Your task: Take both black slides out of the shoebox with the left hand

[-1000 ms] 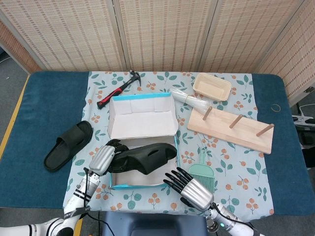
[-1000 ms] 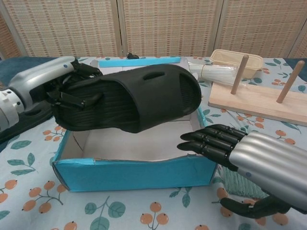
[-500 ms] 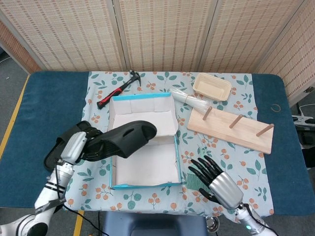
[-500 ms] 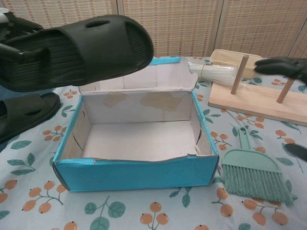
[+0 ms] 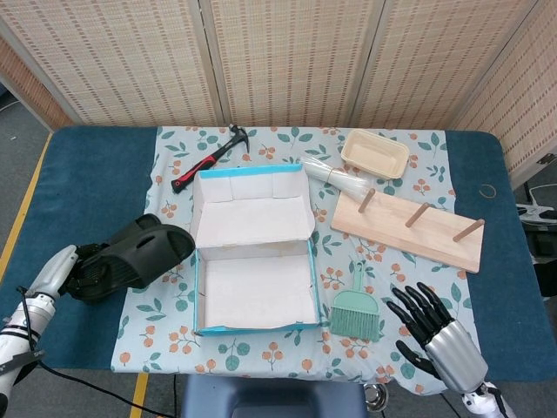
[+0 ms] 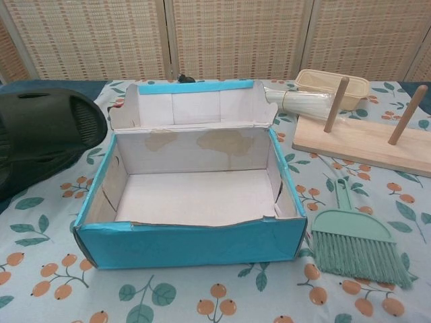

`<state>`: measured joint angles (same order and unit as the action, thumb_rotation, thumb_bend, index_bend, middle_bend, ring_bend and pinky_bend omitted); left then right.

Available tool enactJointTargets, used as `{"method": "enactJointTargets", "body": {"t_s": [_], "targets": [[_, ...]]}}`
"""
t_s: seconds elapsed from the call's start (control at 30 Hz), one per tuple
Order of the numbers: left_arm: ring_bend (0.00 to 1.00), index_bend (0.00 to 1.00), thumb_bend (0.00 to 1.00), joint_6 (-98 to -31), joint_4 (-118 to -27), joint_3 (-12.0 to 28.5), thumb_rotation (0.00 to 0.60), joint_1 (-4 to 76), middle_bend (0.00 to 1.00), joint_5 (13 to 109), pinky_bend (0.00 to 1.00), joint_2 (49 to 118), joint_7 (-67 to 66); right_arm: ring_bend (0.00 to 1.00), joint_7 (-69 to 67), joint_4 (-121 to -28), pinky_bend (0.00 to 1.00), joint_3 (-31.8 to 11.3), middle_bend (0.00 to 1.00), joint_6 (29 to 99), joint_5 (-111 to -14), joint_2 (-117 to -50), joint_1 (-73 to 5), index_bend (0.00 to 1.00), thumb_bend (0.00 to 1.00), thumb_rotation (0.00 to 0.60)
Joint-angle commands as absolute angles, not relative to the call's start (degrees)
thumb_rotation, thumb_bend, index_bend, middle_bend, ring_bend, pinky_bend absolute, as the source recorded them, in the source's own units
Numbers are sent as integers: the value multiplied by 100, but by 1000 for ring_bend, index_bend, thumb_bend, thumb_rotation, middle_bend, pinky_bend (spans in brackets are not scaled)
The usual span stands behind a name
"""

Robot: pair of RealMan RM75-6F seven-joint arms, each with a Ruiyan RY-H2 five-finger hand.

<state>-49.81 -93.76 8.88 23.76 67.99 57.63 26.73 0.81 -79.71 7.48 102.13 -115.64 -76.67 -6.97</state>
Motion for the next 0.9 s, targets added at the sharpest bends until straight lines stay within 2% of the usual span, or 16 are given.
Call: {"method": "enactJointTargets", "body": {"t_s": [0.03, 0.17, 0.37, 0.5, 0.73, 0.8, 0.87, 0.9], "targets": [[367, 810, 709, -5153, -9138, 878, 600, 2236, 673, 7009, 249, 5779, 3082, 0, 124, -7975, 0, 737, 0, 10163, -11542, -7663, -689, 0, 237, 600], [367, 810, 711, -4999, -9107, 852, 600, 2183, 673, 7122, 250, 5645, 3594, 0, 165, -8016, 0, 703, 0, 10122, -11489, -7642, -674, 0, 237, 600], [367, 806, 711, -4279, -9067, 396, 600, 2316, 670, 7862, 250, 5357, 4061, 0, 191, -8060, 0, 715, 0, 10094, -11493, -7579, -644, 0, 237, 600], [367, 798, 708, -4241, -9075, 216, 600, 2309, 669, 8175, 250, 5331, 4267, 0, 214, -8114, 0, 710, 0, 10064, -11459, -7541, -619, 0, 237, 600], [344, 697, 670, -4046, -8854, -104, 600, 2471, 594, 8687, 243, 5318, 4420, 0, 279, -8209, 0, 720, 0, 10006, -11447, -7498, -580, 0, 237, 600], [298, 613, 643, -3826, -8838, -214, 600, 2593, 514, 8807, 228, 5314, 4453, 0, 284, -8230, 0, 718, 0, 10006, -11446, -7486, -570, 0, 237, 600], [172, 340, 576, -3747, -8740, -311, 600, 2676, 282, 8958, 200, 5393, 4588, 0, 296, -8247, 0, 716, 0, 9989, -11443, -7476, -564, 0, 237, 600], [120, 237, 556, -3828, -8647, -324, 600, 2663, 200, 8995, 194, 5471, 4566, 0, 304, -8253, 0, 718, 0, 9970, -11437, -7473, -562, 0, 237, 600]]}}
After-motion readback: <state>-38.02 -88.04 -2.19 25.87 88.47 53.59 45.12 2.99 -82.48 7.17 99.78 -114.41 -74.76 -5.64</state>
